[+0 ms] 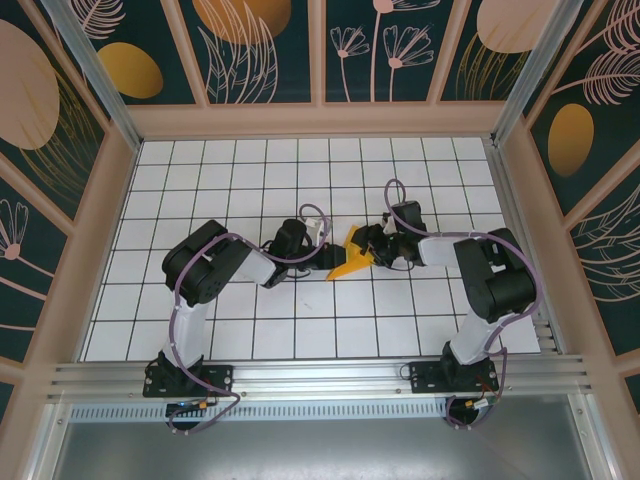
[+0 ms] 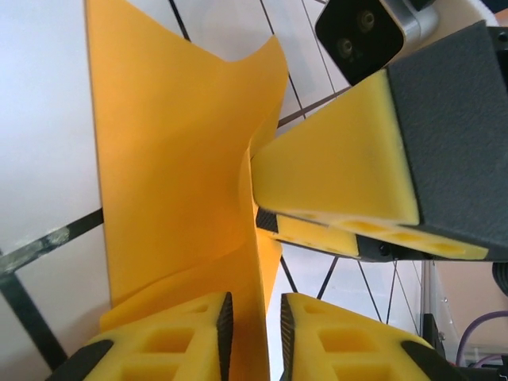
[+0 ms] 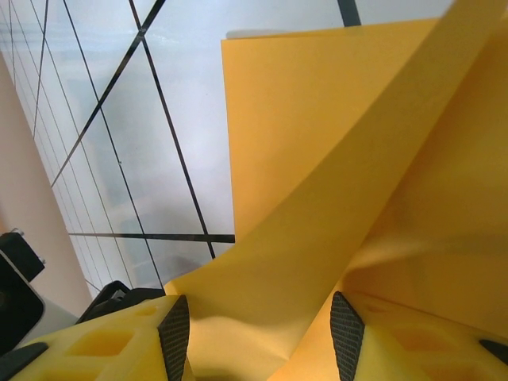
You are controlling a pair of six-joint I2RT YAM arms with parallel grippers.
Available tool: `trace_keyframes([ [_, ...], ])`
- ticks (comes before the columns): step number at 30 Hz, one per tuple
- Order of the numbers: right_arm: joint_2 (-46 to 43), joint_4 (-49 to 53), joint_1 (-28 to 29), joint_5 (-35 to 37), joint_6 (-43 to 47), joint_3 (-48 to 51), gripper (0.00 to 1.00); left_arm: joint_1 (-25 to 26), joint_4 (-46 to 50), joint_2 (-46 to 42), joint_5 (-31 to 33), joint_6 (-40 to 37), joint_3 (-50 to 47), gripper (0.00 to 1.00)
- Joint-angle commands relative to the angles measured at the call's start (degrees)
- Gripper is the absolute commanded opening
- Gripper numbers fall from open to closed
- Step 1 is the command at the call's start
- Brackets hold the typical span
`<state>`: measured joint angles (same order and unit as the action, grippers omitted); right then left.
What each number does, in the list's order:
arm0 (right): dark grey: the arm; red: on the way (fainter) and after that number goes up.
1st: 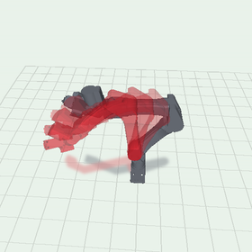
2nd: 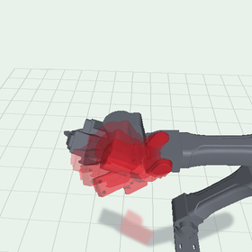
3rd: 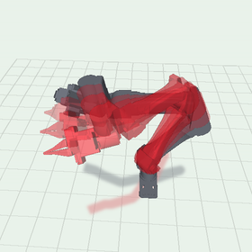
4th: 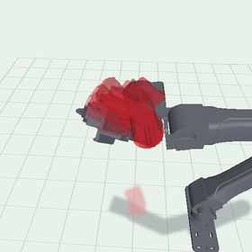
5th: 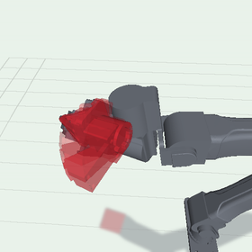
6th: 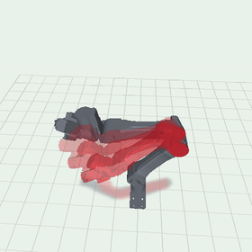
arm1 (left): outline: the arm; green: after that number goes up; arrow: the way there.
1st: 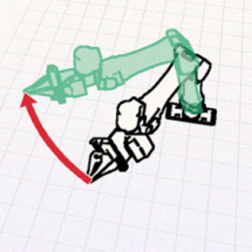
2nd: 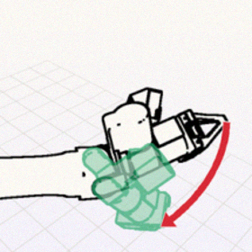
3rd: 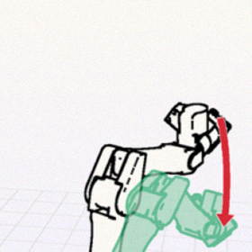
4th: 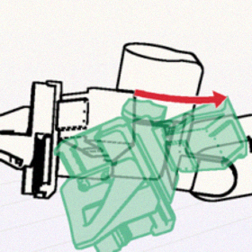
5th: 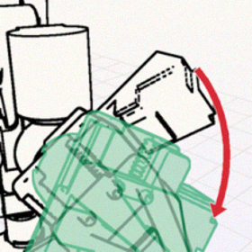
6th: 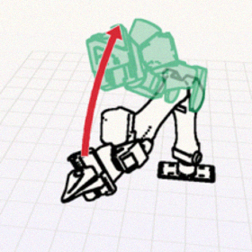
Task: Fold a paper plane with a square sheet of paper (pick it up from the middle)
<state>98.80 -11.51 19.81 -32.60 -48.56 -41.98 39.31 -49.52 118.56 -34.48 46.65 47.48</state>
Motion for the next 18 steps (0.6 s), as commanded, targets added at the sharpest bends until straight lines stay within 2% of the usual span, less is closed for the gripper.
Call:
trace_keyframes([
  [1,2.4,4.6,-0.3,3.9,0.1,-0.2,0.53,-0.2,0.3,-2.6,0.1,-0.9,-1.1,0.32],
  [8,2.7,4.9,-0.3,4.0,0.6,-0.1,0.53,-0.3,7.1,-7.4,5.8,-2.1,-1.1,0.43],
  [18,2.9,5.4,-0.3,4.6,0.9,0.0,0.53,0.0,19.5,-12.7,10.9,-3.7,0.4,0.44],
])
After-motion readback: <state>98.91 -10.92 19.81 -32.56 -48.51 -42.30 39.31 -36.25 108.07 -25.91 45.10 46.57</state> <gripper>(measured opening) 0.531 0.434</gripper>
